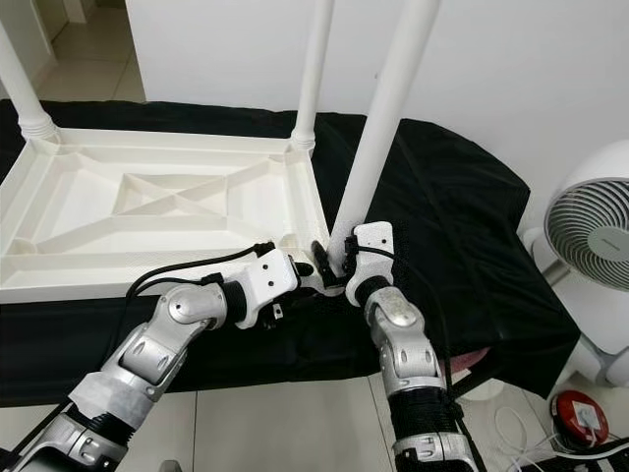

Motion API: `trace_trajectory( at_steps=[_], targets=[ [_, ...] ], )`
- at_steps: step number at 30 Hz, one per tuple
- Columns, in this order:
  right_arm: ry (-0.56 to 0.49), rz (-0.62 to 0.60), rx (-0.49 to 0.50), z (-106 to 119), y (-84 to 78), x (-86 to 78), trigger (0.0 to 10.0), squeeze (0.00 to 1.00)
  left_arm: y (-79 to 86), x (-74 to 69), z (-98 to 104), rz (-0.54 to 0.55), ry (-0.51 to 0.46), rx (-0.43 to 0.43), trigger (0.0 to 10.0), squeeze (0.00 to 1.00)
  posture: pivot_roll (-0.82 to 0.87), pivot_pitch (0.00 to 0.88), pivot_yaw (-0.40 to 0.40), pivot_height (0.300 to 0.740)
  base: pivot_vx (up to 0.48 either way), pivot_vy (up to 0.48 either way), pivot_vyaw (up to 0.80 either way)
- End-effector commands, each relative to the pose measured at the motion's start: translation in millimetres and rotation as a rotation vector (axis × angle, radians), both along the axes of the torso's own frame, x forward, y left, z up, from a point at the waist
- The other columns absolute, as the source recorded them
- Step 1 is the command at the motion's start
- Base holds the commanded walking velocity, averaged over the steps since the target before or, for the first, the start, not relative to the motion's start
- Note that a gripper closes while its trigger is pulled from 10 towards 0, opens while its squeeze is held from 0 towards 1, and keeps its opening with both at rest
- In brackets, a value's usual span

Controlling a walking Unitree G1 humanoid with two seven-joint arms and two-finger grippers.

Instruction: Building children table

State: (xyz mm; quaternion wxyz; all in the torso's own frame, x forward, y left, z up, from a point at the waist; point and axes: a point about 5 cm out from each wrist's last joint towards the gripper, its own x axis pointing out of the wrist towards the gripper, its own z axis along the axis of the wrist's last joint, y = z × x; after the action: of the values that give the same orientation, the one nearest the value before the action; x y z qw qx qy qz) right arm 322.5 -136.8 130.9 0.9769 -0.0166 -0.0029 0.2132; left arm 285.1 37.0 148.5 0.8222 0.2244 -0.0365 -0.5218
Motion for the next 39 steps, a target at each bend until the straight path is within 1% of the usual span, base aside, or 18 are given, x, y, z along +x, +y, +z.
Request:
trace_trajectory(
  at_steps=[1,2,5,6,7,8,9,11,12,22,23,25,27,28,32,35,36,39],
  targets=[
    [-0.010,0.063,-0.009,0,0.2,2.6,10.0,0.00,-1.7,2.9,0,0.037,-0.017,-0.008,10.0,0.00,-0.04,0.000,-0.104,0.740,0.000,0.000,0.00],
    [-0.017,0.113,-0.029,1,1.4,5.4,10.0,0.00,-1.6,3.4,1,0.038,-0.018,-0.008,10.0,0.00,-0.04,0.000,-0.099,0.740,0.000,0.000,0.00],
    [-0.020,0.157,-0.044,1,2.8,7.4,10.0,0.00,-1.4,3.8,1,0.038,-0.019,-0.008,10.0,0.00,-0.04,0.000,-0.095,0.740,0.000,0.000,0.00],
    [-0.008,0.212,-0.054,-1,4.7,9.7,10.0,0.00,-1.0,4.1,2,0.040,-0.020,-0.008,10.0,0.00,-0.04,0.000,-0.097,0.740,0.000,0.000,0.00],
    [-0.008,0.212,-0.054,-1,4.7,9.7,10.0,0.00,-1.0,4.1,2,0.040,-0.020,-0.008,10.0,0.00,-0.04,0.000,-0.097,0.740,0.000,0.000,0.00],
    [0.002,0.258,-0.074,-3,5.4,11.9,6.4,0.00,-0.5,4.4,2,0.043,-0.021,-0.009,10.0,0.00,-0.03,0.000,-0.097,0.740,0.000,0.000,0.00],
    [0.034,0.289,-0.088,-7,4.8,13.8,0.9,0.00,0.3,4.5,3,0.047,-0.022,-0.009,10.0,0.00,-0.02,0.000,-0.099,0.740,0.000,0.000,0.00],
    [0.056,0.306,-0.098,-11,4.1,14.8,0.9,0.00,0.8,4.6,3,0.050,-0.022,-0.009,10.0,0.00,-0.02,0.000,-0.099,0.740,0.000,0.000,0.00],
    [0.073,0.325,-0.103,-14,3.2,15.0,0.0,0.00,1.6,4.7,3,0.054,-0.022,-0.009,10.0,0.00,-0.02,0.000,-0.103,0.740,0.000,0.000,0.00],
    [0.119,0.384,-0.111,-29,-2.4,9.6,0.0,0.00,3.6,4.4,3,0.064,-0.021,-0.010,10.0,0.00,-0.02,0.000,-0.104,0.740,0.000,0.000,0.00],
    [0.117,0.381,-0.110,-29,-3.3,10.3,10.0,0.00,3.5,4.4,3,0.064,-0.022,-0.009,10.0,0.00,-0.02,0.000,-0.104,0.740,0.000,0.000,0.00],
    [0.117,0.366,-0.110,-29,-4.3,11.3,10.0,0.00,3.4,4.4,3,0.063,-0.022,-0.010,10.0,0.00,-0.02,0.000,-0.103,0.740,0.000,0.000,0.00],
    [0.120,0.257,-0.120,-29,-9.9,16.9,10.0,0.00,2.6,4.4,3,0.058,-0.022,-0.011,10.0,0.00,-0.03,0.000,-0.101,0.740,0.000,0.000,0.00],
    [0.120,0.257,-0.120,-29,-9.9,16.9,10.0,0.00,2.6,4.4,3,0.058,-0.022,-0.011,10.0,0.00,-0.03,0.000,-0.101,0.740,0.000,0.000,0.00],
    [0.124,0.162,-0.133,-29,-12.2,19.7,10.0,0.00,1.9,4.2,3,0.055,-0.021,-0.011,10.0,0.00,-0.03,0.000,-0.101,0.740,0.000,0.000,0.00],
    [0.148,0.055,-0.103,-31,-13.8,20.5,10.0,0.00,1.7,4.0,3,0.054,-0.019,-0.012,10.0,0.00,-0.04,0.000,-0.101,0.740,0.000,0.000,0.00],
    [0.148,0.055,-0.103,-31,-13.8,20.5,10.0,0.00,1.7,4.0,3,0.054,-0.019,-0.012,10.0,0.00,-0.04,0.000,-0.101,0.740,0.000,0.000,0.00],
    [0.167,-0.140,-0.047,-38,-15.4,17.2,10.0,0.00,-0.2,3.3,2,0.050,-0.016,-0.014,10.0,0.00,-0.04,0.000,-0.105,0.740,0.000,0.000,0.00]
  ],
)
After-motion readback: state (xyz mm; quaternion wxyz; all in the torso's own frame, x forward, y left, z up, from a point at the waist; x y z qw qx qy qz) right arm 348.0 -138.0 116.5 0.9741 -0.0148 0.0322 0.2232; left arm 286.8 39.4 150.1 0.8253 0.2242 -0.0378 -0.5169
